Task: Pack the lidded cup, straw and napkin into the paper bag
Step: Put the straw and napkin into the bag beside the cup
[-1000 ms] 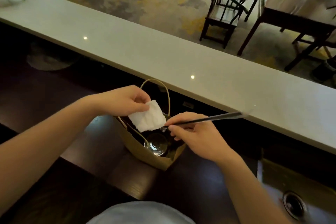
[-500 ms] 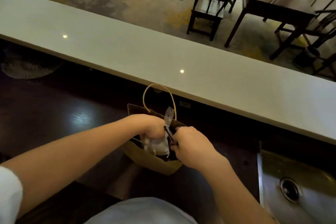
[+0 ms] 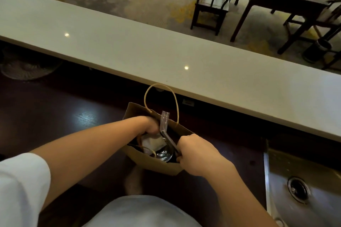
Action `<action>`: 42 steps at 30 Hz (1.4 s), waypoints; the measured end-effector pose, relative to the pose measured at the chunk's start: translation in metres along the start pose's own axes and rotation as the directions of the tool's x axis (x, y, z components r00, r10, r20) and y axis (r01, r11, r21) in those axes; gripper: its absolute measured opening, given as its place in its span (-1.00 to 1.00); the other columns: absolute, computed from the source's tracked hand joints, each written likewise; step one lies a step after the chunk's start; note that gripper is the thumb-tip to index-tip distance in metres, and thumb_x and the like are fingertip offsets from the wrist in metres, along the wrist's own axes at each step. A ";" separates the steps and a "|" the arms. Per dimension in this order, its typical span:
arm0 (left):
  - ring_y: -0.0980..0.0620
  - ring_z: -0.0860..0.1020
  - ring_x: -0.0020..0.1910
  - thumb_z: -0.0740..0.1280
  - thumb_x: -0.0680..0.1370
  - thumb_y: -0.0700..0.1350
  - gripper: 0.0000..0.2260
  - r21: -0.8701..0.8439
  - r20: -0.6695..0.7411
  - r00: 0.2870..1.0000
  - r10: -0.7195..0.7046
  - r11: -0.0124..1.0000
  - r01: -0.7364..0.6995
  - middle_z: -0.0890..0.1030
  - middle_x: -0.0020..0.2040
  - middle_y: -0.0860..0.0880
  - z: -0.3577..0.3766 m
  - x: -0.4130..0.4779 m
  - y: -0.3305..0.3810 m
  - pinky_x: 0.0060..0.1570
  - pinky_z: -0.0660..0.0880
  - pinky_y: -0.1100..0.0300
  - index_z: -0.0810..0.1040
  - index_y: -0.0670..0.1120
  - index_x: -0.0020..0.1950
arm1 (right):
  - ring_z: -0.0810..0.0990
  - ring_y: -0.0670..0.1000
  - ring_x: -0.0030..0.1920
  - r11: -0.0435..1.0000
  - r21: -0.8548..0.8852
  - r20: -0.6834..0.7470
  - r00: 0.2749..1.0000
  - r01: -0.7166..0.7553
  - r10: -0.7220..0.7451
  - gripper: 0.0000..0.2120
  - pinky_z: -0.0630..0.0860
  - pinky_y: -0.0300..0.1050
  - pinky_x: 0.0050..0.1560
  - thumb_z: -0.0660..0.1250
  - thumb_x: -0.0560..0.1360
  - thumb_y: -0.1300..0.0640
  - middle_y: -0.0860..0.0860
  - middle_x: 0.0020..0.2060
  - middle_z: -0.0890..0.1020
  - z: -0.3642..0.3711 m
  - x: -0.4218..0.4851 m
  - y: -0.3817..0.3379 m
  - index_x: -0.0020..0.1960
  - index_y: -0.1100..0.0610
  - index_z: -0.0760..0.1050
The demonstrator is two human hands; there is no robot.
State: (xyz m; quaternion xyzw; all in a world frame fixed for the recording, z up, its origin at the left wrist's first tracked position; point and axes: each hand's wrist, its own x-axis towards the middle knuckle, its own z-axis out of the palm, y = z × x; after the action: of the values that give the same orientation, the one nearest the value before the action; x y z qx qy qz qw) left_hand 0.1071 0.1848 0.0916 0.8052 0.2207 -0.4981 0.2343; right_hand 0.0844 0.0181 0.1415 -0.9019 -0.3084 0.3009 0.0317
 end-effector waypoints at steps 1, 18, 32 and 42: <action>-0.17 0.50 0.20 0.10 0.66 -0.17 -0.66 0.024 -0.030 0.999 -0.011 1.000 0.012 0.50 0.26 -0.22 0.000 0.003 -0.002 0.29 0.41 0.02 0.36 -0.31 0.39 | 0.62 0.14 -0.10 1.000 0.004 0.005 1.000 -0.003 0.003 -0.94 0.64 0.10 -0.06 0.35 0.51 0.21 0.09 -0.13 0.60 0.000 0.000 0.000 -0.02 0.12 0.53; -0.24 0.50 0.21 0.11 0.62 -0.32 -0.69 -0.039 -0.103 0.990 -0.100 0.995 0.097 0.48 0.21 -0.26 0.008 0.030 -0.041 0.17 0.45 0.05 0.38 -0.27 0.36 | 0.64 0.11 -0.14 0.998 0.052 0.042 0.999 -0.021 0.018 -0.87 0.67 0.08 -0.07 0.36 0.50 0.24 0.10 -0.11 0.59 -0.001 0.008 0.006 0.04 0.14 0.58; -0.18 0.54 0.24 0.24 0.60 -0.11 -0.66 -0.133 -0.015 0.999 -0.052 0.990 0.050 0.53 0.29 -0.15 0.016 0.039 -0.061 0.04 0.57 0.04 0.42 -0.15 0.36 | 0.64 0.13 -0.14 1.000 0.024 0.038 0.999 0.005 -0.006 -0.87 0.66 0.10 -0.07 0.35 0.50 0.24 0.10 -0.12 0.61 0.001 0.008 0.003 0.04 0.15 0.58; -0.21 0.52 0.27 0.12 0.65 -0.17 -0.70 0.142 0.002 0.998 0.058 0.988 -0.058 0.51 0.31 -0.21 0.012 0.012 -0.044 0.24 0.50 0.01 0.42 -0.23 0.34 | 0.63 0.11 -0.13 0.998 -0.021 0.045 0.997 0.061 -0.060 -0.87 0.65 0.07 -0.07 0.34 0.53 0.19 0.09 -0.11 0.59 0.001 0.006 0.003 0.07 0.13 0.58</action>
State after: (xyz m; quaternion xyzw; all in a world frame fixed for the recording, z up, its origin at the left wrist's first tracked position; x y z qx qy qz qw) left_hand 0.0775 0.2136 0.0691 0.8265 0.1614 -0.5045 0.1904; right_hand 0.0895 0.0188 0.1368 -0.8854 -0.3397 0.3164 0.0240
